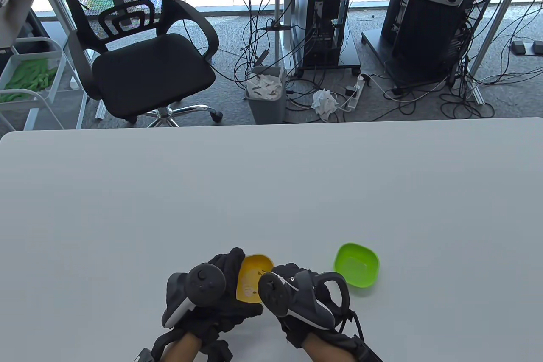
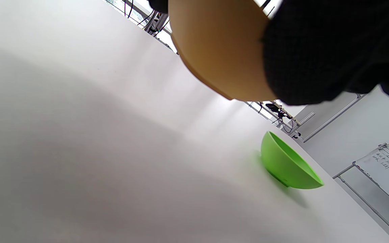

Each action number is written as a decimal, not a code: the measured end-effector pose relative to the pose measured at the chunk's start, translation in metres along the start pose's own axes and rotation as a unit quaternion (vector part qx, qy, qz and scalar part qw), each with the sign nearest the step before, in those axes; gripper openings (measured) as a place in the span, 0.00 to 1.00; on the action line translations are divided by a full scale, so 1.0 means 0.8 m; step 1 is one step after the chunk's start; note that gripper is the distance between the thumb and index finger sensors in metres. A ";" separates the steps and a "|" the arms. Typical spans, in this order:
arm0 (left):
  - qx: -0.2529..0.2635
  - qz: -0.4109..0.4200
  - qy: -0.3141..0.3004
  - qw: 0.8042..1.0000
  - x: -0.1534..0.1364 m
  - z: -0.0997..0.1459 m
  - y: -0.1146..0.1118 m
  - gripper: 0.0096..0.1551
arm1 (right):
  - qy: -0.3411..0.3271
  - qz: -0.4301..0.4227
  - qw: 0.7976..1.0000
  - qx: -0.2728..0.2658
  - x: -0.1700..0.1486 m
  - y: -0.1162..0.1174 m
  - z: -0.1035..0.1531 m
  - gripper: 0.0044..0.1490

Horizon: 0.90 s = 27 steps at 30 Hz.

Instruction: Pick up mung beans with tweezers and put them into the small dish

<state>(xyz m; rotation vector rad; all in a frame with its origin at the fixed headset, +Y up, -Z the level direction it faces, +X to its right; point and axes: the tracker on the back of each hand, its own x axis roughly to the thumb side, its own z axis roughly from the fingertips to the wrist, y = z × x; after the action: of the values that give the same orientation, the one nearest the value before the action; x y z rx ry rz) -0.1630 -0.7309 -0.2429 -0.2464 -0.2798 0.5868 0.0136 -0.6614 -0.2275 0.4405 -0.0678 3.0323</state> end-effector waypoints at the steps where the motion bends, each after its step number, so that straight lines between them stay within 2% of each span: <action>1: 0.000 0.000 0.000 1.000 0.000 0.000 0.000 0.76 | 0.000 0.000 1.000 0.000 0.000 0.001 0.000 0.23; 13: -0.003 -0.007 0.003 1.000 0.000 -0.001 0.000 0.76 | -0.003 0.009 1.000 0.017 0.003 0.010 -0.007 0.22; 18: -0.005 -0.003 0.010 1.000 -0.002 -0.002 -0.001 0.76 | -0.008 -0.021 1.000 -0.020 -0.006 0.001 0.002 0.21; 21: -0.006 0.002 0.013 1.000 -0.006 -0.003 0.000 0.76 | 0.018 -0.058 0.997 -0.056 -0.032 -0.015 0.013 0.21; 24: -0.004 0.003 0.015 1.000 -0.007 -0.003 0.002 0.76 | 0.085 -0.104 0.986 -0.097 -0.093 -0.028 0.032 0.21; 27: 0.003 0.000 0.011 1.000 -0.005 -0.001 0.006 0.76 | 0.165 -0.120 0.973 -0.112 -0.161 -0.023 0.053 0.21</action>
<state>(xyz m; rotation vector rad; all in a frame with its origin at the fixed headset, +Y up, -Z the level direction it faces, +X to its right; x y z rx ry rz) -0.1682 -0.7291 -0.2458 -0.2475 -0.2577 0.5840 0.1499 -0.6546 -0.2232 -0.0697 -0.3078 2.7706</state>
